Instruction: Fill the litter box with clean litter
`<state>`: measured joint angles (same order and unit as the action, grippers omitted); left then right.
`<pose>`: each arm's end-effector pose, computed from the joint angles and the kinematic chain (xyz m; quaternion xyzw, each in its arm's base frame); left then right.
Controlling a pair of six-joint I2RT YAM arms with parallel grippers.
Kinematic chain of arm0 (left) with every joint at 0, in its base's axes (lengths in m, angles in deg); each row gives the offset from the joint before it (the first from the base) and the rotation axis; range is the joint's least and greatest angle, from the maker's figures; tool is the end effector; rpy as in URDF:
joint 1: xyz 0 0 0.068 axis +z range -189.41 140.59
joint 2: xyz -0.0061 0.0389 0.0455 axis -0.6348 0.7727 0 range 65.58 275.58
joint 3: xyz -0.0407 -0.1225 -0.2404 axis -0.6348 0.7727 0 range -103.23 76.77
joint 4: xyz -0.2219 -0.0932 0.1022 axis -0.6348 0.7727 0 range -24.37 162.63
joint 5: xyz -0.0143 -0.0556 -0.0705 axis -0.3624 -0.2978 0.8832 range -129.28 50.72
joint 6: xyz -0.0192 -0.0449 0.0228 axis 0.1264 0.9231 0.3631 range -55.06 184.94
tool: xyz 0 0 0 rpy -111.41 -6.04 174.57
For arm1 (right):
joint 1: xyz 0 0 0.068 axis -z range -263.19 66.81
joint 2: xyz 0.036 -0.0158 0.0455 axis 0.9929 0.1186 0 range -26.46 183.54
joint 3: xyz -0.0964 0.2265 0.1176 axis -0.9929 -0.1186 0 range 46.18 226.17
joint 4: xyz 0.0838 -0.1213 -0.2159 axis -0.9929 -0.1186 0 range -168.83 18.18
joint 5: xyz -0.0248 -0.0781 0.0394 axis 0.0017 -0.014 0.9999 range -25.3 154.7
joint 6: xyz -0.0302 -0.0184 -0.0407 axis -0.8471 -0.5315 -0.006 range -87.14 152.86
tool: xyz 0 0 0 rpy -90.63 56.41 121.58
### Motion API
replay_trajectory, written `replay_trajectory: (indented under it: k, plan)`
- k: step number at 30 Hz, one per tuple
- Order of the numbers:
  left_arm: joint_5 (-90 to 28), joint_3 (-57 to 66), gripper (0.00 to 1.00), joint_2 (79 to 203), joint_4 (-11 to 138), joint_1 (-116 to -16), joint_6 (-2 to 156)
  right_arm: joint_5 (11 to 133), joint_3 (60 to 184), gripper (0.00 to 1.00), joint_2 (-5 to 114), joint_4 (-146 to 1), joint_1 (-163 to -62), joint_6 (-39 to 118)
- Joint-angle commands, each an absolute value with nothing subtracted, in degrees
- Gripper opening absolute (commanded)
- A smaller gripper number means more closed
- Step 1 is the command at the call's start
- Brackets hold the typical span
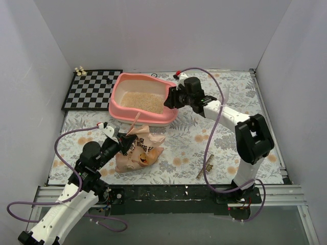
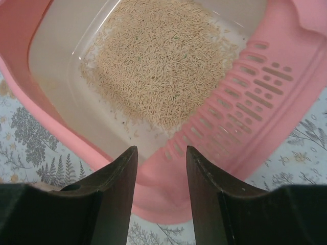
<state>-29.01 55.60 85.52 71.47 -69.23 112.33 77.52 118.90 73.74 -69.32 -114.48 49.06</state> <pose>0.1046 -0.0672 0.2601 -0.0519 0.7327 -0.4729 0.4867 0.3465 0.2198 0.2676 -0.1695 0.8229 0.3013 0.4510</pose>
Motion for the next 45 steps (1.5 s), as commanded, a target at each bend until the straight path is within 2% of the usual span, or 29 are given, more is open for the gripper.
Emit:
replay_trajectory:
  k: [1,10,13,19,22,27,35,45]
  plan:
    - [-29.34,54.71,0.00,85.18,65.98,-69.20,112.66,76.31,126.06,0.49,80.40,-68.93,-117.11,50.16]
    - [-29.43,54.62,0.00,86.23,65.98,-69.20,112.40,67.54,139.42,0.38,94.20,-68.40,-120.28,54.56]
    - [-29.52,54.62,0.00,86.32,65.98,-69.20,112.40,62.01,142.58,0.38,98.33,-66.64,-120.36,57.90]
    - [-29.70,54.71,0.00,86.85,66.24,-69.20,112.31,53.90,156.72,0.36,109.84,-71.11,-120.45,61.86]
    - [-29.78,54.71,0.00,87.11,66.42,-69.20,112.22,49.60,159.20,0.35,111.61,-71.39,-120.37,63.52]
    - [-30.05,54.53,0.00,87.72,66.51,-69.20,112.13,40.02,154.65,0.34,109.51,-69.46,-119.49,67.48]
    - [-29.26,54.53,0.00,88.17,66.68,-69.20,112.22,26.13,141.03,0.22,102.75,-68.14,-116.76,75.48]
    - [-28.47,54.53,0.00,87.64,66.59,-69.20,112.40,21.20,119.40,0.11,87.02,-68.30,-112.11,81.19]
